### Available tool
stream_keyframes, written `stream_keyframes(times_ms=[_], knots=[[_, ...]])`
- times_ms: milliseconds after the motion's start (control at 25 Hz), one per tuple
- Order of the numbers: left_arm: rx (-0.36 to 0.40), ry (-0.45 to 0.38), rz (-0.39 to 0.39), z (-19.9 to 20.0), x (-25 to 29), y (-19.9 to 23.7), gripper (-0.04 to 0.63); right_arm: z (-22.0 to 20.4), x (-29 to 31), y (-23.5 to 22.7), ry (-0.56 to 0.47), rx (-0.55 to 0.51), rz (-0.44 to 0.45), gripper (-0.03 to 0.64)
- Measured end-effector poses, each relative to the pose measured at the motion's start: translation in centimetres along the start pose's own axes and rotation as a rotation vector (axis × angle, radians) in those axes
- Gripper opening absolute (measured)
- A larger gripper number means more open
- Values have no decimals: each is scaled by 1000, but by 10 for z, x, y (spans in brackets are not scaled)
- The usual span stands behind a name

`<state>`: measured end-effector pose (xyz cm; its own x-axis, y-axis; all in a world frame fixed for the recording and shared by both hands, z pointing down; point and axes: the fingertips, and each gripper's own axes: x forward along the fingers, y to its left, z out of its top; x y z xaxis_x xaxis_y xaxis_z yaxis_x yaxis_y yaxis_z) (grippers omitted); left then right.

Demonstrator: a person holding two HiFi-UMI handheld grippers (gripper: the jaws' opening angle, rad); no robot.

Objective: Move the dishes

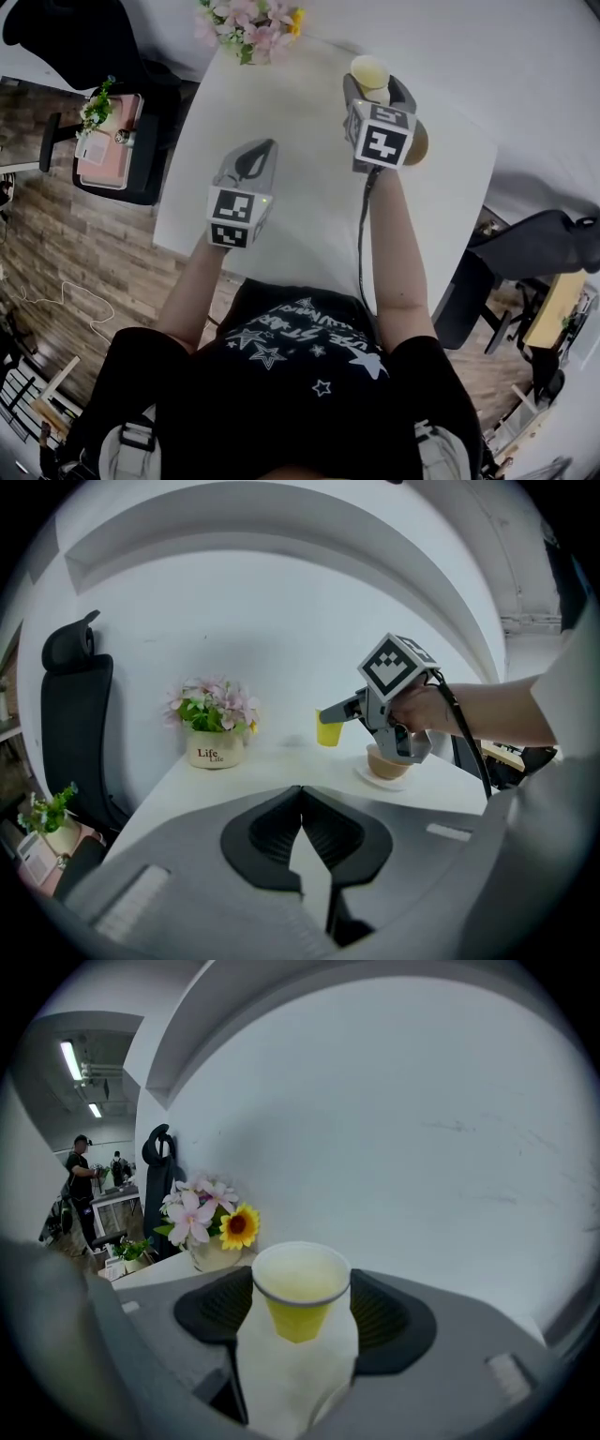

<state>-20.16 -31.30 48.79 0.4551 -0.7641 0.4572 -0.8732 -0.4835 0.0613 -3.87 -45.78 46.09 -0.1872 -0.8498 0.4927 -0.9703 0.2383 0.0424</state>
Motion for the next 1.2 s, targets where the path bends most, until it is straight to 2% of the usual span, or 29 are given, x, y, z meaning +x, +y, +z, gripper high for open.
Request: stream_keyframes(times_ms=[600,1200], knots=[[-6,25,-3,-6,13,5,11,-47,29,11,123,-1,-3,330],[5,13,-9,-2,7,-1,11,-52,15,24,164,-59,44,334]])
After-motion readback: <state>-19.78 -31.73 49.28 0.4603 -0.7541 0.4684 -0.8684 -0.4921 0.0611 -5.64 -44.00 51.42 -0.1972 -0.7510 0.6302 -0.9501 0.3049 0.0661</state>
